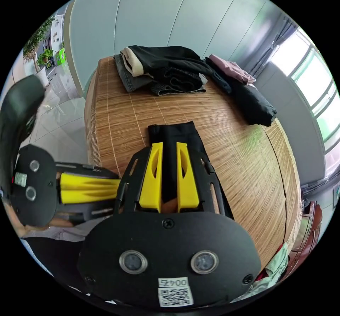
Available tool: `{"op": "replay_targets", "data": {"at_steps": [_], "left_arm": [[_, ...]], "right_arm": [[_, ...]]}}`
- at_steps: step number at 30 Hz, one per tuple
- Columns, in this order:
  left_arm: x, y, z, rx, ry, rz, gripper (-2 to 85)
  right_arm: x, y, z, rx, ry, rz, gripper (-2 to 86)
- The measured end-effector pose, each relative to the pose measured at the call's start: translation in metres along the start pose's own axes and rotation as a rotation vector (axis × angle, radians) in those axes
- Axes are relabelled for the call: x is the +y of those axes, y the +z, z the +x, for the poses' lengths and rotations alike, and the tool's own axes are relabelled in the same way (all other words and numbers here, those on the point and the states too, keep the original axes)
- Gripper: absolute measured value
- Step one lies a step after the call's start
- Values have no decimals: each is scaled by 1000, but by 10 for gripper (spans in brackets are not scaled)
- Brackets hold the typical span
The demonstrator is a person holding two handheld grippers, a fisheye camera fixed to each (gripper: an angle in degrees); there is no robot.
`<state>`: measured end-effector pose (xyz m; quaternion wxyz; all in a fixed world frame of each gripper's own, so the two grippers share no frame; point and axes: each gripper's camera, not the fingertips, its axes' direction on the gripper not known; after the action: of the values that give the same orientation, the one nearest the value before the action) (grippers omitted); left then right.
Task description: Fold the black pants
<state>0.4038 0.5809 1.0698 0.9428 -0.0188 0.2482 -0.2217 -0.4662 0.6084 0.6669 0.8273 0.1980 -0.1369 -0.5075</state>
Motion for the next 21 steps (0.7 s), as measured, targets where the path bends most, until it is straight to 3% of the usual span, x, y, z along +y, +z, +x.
{"op": "replay_targets", "data": {"at_steps": [5,7,10,12,14,16,21], "left_arm": [[5,3,-12,54,-18,-7,1],[7,5,-19,83,-25,-7,1],[10,7,-23,97,-24,-8,1],[11,8,-24,95,-20,-9,1],[12,8,-24,92,-15,-8,0],[14,9,-26,92,-18,-6,0],[19,11,-31,105,-29,3,0]], "right_arm": [[-4,31,43,-66,-14,-59,13],[0,30,87,-251,75,-52,5],[23,27,189,-694,345,61,-1],[55,36,261,-1059,543,221,-1],[76,51,295,-1261,649,326,1],[85,66,307,-1299,710,348,6],[60,116,244,-1150,607,91,40]]}}
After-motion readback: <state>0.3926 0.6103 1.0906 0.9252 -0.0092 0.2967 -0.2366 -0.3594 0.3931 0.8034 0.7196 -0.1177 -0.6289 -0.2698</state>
